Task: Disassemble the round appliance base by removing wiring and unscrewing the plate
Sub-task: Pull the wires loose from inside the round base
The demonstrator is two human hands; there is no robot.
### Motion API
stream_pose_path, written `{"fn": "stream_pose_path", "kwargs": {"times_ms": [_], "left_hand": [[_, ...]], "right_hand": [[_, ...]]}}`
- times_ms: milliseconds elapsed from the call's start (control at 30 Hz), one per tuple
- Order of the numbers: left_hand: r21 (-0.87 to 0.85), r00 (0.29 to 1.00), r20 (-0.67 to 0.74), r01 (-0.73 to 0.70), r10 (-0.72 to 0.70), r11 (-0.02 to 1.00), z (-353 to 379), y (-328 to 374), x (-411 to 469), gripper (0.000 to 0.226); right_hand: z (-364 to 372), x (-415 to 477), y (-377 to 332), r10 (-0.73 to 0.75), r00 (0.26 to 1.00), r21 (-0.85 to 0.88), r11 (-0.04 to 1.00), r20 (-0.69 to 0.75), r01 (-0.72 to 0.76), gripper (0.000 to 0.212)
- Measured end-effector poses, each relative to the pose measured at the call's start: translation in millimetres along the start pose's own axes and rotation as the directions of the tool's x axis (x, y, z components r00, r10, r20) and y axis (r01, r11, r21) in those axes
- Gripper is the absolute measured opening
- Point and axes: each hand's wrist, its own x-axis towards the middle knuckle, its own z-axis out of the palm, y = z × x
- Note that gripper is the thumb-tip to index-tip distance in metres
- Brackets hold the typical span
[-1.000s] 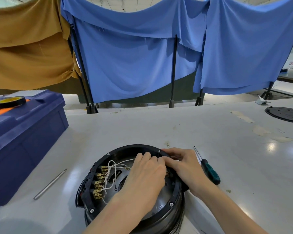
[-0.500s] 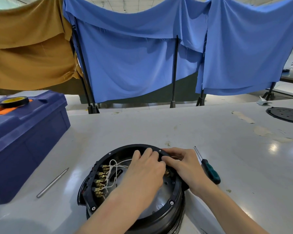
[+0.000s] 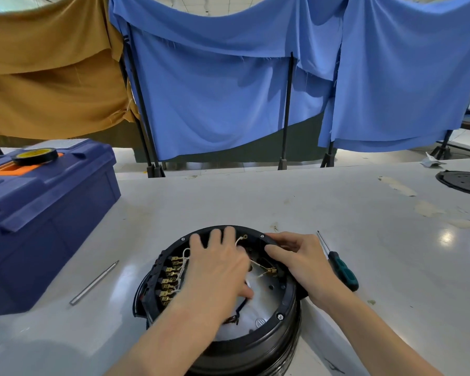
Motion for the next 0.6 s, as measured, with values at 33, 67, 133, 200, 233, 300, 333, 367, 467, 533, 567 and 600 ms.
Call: {"fn": "stream_pose_path", "kwargs": {"times_ms": [33,67,133,200,233,300,333,367,467,533,567,600], "left_hand": [[-0.022,1.000,0.013,0.006,-0.005,1.000,2,-7,-1,0.052],[-0.065,1.000,0.007,-0.011,0.012,0.998,3,-14,-3,0.052],[-0.158,0.996,-0.038,-0.084,0.079,0.984,3,-20,-8,0.048],[-0.190,0.989,-0.082,-0.138,0.124,0.972,0,-15,-12,0.046],[-0.188,0.986,-0.095,-0.154,0.139,0.970,-2,-10,-12,0.046],[-0.185,0.981,-0.100,-0.182,0.166,0.966,-5,-2,-10,0.044],[-0.200,0.980,-0.099,-0.190,0.173,0.961,-5,0,-8,0.042],[-0.224,0.979,-0.100,-0.195,0.177,0.955,-6,2,-7,0.039],[-0.309,0.982,-0.119,-0.178,0.148,0.934,-5,7,-4,0.028],[-0.359,0.989,-0.093,-0.145,0.119,0.922,-4,11,-1,0.022],[-0.374,0.990,-0.074,-0.137,0.118,0.917,-3,12,2,0.019],[-0.391,0.992,-0.054,-0.129,0.118,0.911,-3,14,4,0.016]], "right_hand": [[0,0,0,0.004,1.000,0.000,1.000,0.000,-0.004,0.028],[0,0,0,0.006,1.000,0.002,1.000,0.000,-0.006,0.028],[0,-1,-1,0.002,1.000,0.004,1.000,0.002,-0.002,0.029],[0,-1,-2,-0.007,1.000,-0.003,1.000,0.010,0.007,0.033],[0,-2,-3,-0.012,1.000,-0.009,1.000,0.016,0.013,0.034],[1,-3,-3,-0.021,1.000,-0.018,1.000,0.021,0.021,0.033],[1,-3,-3,-0.025,0.999,-0.020,0.999,0.020,0.025,0.033],[0,-3,-3,-0.029,0.999,-0.020,0.999,0.019,0.029,0.033],[0,-3,-4,-0.039,0.999,-0.023,0.999,0.020,0.039,0.037],[0,-3,-4,-0.045,0.999,-0.029,0.999,0.020,0.045,0.038],[0,-3,-4,-0.044,0.999,-0.031,0.999,0.019,0.044,0.038],[0,-3,-3,-0.042,0.999,-0.031,0.999,0.017,0.042,0.037]]}}
